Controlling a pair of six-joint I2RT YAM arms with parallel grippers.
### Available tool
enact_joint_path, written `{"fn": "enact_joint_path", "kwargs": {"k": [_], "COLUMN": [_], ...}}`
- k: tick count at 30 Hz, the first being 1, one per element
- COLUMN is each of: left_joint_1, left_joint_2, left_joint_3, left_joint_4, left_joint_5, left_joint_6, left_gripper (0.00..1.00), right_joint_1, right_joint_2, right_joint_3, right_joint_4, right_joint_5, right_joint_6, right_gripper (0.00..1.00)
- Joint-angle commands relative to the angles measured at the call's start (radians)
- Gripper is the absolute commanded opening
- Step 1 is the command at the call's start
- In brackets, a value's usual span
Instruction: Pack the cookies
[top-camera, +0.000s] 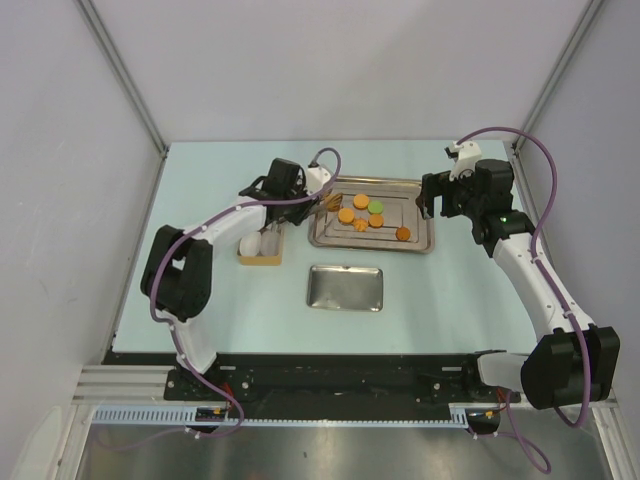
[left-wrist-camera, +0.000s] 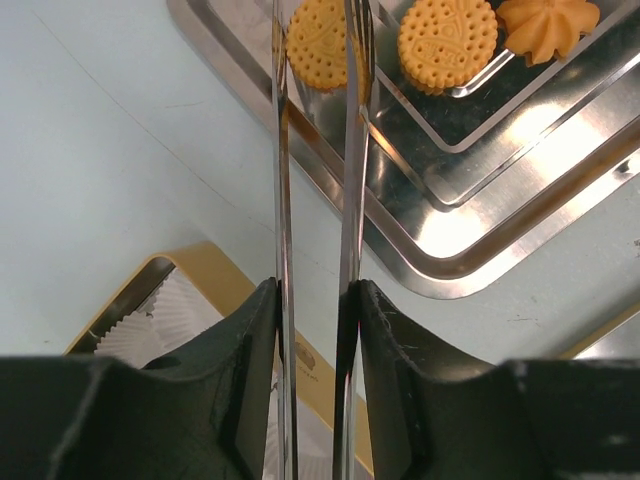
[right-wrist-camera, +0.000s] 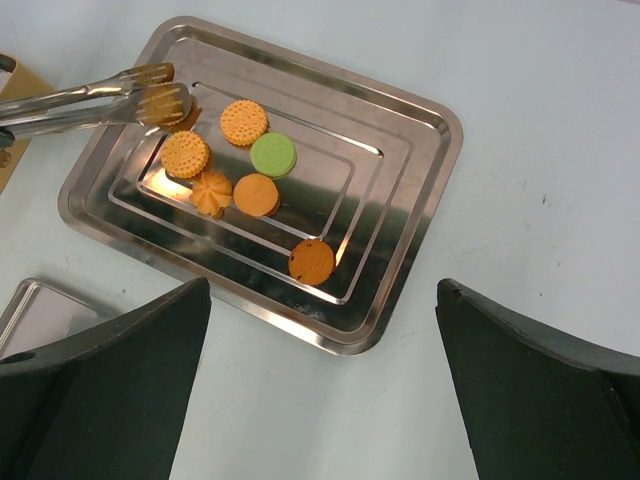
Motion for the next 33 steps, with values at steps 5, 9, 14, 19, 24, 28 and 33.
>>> {"fn": "enact_joint_path", "kwargs": {"k": [5, 9, 14, 19, 24, 28, 33], "left_joint_1": [-0.007, -0.007, -0.005, -0.007, -0.008, -0.007, -0.008], "left_joint_2": [-0.099, -0.112, -0.134, -0.158, -0.180, -0.200, -0.240], "left_joint_3": [0.005, 0.001, -0.002, -0.007, -0.008, -0.011, -0.021], "left_joint_4": [0.025, 0.030, 0.028, 0.030, 0.027, 0.020, 0.019], "left_joint_5": [-0.022, -0.021, -0.009, 0.001, 0.008, 0.005, -0.015], "left_joint_6": [0.001, -0.002, -0.008, -0.010, -0.010, -0.011, -0.010], "left_gripper": [0.38, 0.38, 0.37, 0.36, 0.36, 0.35, 0.35], "right_joint_1": [-0.009, -0.008, -0.008, -0.006, -0.006, -0.004, -0.004], "right_joint_2": [-0.019, -0.019, -0.014, -0.011, -0.008, -0.008, -0.006], "right_joint_3": [0.012, 0.013, 0.013, 0.013, 0.013, 0.012, 0.012], "right_joint_4": [0.009, 0.009, 0.010, 0.009, 0.007, 0.009, 0.009], "right_joint_5": [-0.017, -0.019, -0.019, -0.017, -0.017, -0.017, -0.017], "right_joint_6": [-0.003, -0.003, -0.003, -0.003, -0.003, -0.003, -0.003], "right_gripper": [1.00, 1.00, 1.00, 1.00, 1.00, 1.00, 1.00]}}
